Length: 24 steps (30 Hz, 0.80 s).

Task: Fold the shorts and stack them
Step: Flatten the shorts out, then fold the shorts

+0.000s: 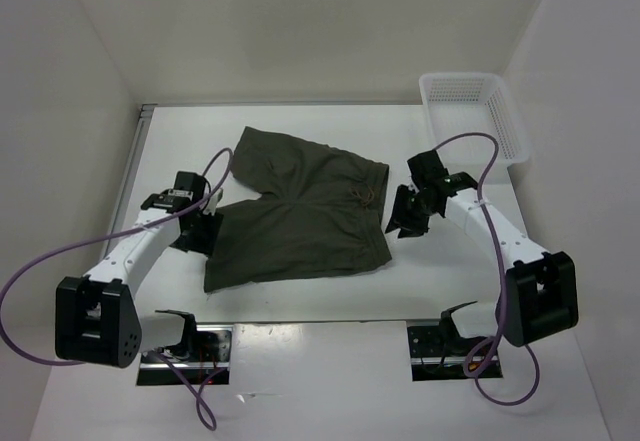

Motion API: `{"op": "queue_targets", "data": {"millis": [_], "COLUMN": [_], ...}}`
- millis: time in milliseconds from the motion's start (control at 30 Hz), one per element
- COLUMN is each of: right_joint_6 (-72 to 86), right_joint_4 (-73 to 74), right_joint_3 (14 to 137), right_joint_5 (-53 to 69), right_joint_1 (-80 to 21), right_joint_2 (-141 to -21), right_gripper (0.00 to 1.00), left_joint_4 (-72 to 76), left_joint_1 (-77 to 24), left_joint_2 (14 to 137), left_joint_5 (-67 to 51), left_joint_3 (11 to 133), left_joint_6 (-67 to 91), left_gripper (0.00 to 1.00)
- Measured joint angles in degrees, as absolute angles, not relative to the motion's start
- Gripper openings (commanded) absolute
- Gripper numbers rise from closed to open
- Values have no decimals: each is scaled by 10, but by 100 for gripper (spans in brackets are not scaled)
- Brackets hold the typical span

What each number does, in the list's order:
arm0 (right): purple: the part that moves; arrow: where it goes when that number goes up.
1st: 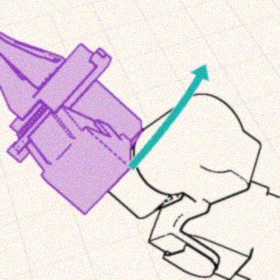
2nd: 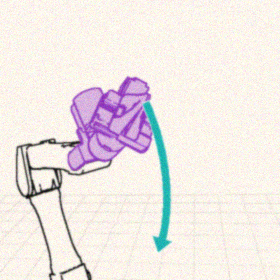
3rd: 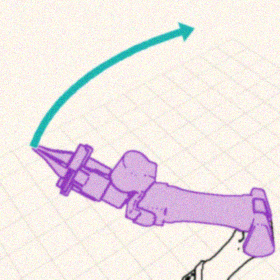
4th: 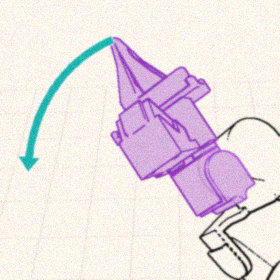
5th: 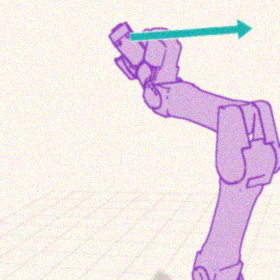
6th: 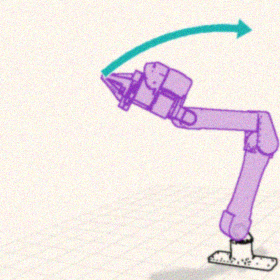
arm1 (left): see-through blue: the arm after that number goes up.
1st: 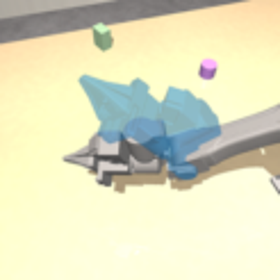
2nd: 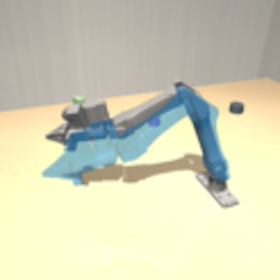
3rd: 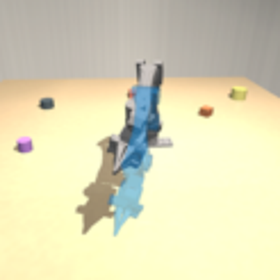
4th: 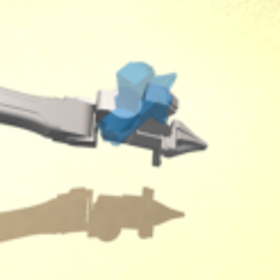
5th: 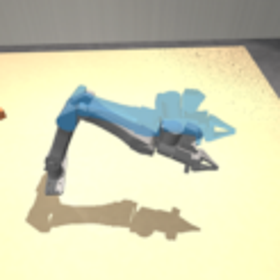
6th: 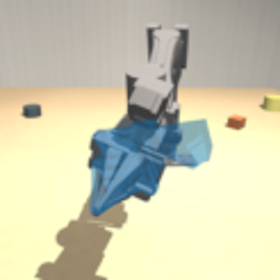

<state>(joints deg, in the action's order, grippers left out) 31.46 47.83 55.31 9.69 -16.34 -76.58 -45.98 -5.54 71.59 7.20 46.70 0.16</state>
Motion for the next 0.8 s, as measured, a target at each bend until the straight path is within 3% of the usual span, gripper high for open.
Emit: {"op": "queue_targets", "data": {"millis": [100, 333, 600, 800], "right_joint_6": [316, 331, 368, 392], "right_joint_4": [475, 409, 346, 344], "right_joint_3": [574, 578, 523, 510], "right_joint_5": [75, 57, 70, 58], "right_joint_1": [-171, -278, -295, -292], "right_joint_2": [-765, -833, -941, -930], "right_gripper": [40, 0, 0, 1], "left_joint_4": [-422, -268, -190, -147], "left_joint_1": [-52, -46, -43, -30], "left_joint_2": [720, 846, 930, 956], "left_joint_5": [75, 71, 62, 77], "left_joint_3": [491, 553, 541, 536], "left_joint_6": [2, 2, 2, 3], "left_gripper": [66, 63, 60, 59]}}
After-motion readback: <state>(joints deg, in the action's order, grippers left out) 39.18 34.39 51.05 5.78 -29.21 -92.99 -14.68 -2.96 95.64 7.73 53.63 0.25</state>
